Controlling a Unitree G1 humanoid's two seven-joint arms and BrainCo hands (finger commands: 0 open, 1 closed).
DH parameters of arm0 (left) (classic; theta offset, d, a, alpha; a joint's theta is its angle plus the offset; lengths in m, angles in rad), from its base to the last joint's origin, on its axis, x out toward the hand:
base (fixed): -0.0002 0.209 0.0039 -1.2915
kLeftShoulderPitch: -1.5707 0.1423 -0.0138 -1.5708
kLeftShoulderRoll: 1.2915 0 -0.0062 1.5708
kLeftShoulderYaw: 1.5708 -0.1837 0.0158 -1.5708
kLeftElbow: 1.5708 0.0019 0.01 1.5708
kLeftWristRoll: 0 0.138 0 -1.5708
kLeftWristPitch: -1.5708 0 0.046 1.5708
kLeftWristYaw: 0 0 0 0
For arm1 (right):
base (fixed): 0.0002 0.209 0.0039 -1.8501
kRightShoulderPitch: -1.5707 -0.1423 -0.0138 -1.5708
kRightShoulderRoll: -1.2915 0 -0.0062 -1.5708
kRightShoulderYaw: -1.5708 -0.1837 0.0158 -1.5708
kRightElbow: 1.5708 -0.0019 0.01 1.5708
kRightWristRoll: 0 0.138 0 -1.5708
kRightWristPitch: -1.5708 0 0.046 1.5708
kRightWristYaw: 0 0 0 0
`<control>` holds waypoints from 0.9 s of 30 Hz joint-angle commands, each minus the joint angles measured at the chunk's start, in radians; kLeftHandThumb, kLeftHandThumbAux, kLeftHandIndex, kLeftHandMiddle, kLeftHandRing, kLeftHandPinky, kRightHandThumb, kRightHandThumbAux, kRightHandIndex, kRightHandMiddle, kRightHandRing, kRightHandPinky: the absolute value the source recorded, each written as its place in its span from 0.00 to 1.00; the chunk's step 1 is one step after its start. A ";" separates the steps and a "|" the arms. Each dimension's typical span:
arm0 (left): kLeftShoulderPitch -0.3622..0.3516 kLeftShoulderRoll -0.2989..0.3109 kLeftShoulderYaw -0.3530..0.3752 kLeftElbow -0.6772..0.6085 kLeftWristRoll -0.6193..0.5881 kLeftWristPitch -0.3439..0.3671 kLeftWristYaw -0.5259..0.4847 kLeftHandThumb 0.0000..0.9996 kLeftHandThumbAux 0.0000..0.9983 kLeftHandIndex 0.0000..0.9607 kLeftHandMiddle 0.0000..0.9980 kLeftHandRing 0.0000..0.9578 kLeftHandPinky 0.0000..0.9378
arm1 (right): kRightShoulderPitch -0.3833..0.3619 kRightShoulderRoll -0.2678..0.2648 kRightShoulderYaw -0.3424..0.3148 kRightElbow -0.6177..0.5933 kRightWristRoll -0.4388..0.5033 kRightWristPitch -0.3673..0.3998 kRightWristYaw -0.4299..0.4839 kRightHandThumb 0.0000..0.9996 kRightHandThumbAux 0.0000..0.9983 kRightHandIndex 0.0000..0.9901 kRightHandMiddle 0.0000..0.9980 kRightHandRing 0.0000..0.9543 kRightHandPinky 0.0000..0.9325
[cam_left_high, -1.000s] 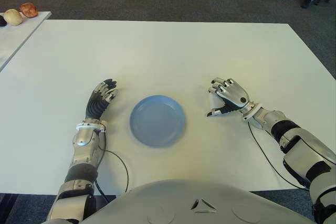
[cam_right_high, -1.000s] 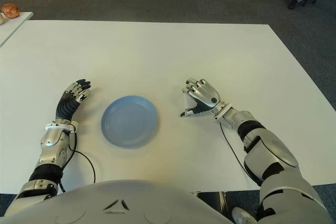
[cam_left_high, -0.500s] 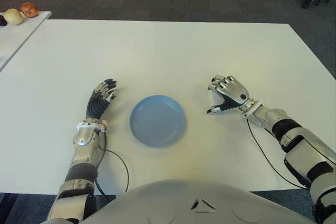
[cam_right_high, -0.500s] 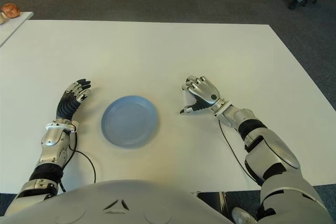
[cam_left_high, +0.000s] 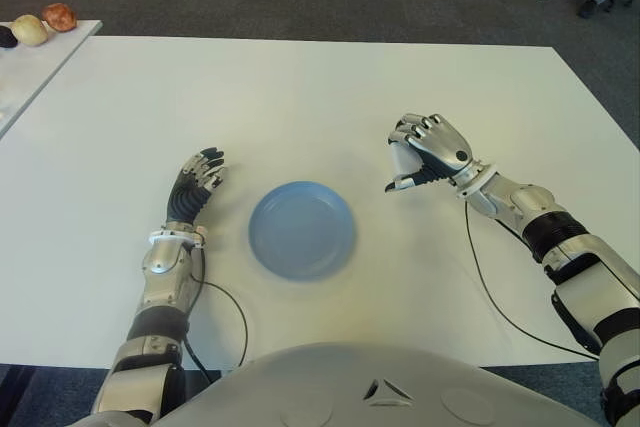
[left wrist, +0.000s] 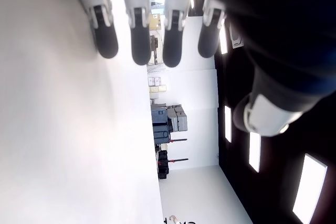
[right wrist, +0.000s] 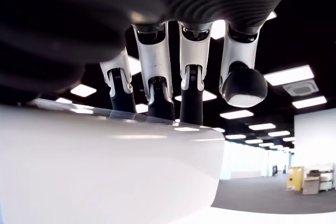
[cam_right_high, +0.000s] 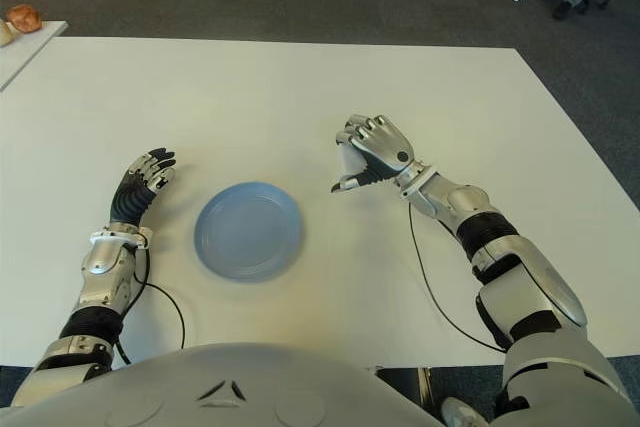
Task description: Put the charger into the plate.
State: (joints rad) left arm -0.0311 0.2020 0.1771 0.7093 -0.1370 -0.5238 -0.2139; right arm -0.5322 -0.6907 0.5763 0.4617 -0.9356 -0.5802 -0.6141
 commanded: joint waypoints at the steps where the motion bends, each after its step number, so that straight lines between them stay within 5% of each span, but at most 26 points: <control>1: 0.065 -0.051 -0.028 0.104 0.030 0.071 0.018 0.00 0.60 0.21 0.22 0.22 0.23 | 0.022 0.034 -0.029 -0.042 0.037 -0.006 0.076 0.70 0.72 0.44 0.88 0.91 0.93; 16: 0.056 -0.062 -0.034 0.104 0.043 0.081 0.041 0.00 0.61 0.21 0.22 0.22 0.23 | 0.045 0.154 -0.039 -0.140 0.014 0.013 0.190 0.70 0.72 0.44 0.87 0.91 0.94; 27: 0.058 -0.068 -0.036 0.095 0.039 0.089 0.041 0.00 0.59 0.21 0.22 0.22 0.24 | 0.061 0.193 -0.042 -0.150 0.008 0.014 0.225 0.70 0.72 0.44 0.87 0.91 0.94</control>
State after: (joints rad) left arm -0.0471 0.1947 0.1737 0.7208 -0.1151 -0.5237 -0.1751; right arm -0.4785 -0.5073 0.5369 0.3147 -0.9207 -0.5725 -0.4057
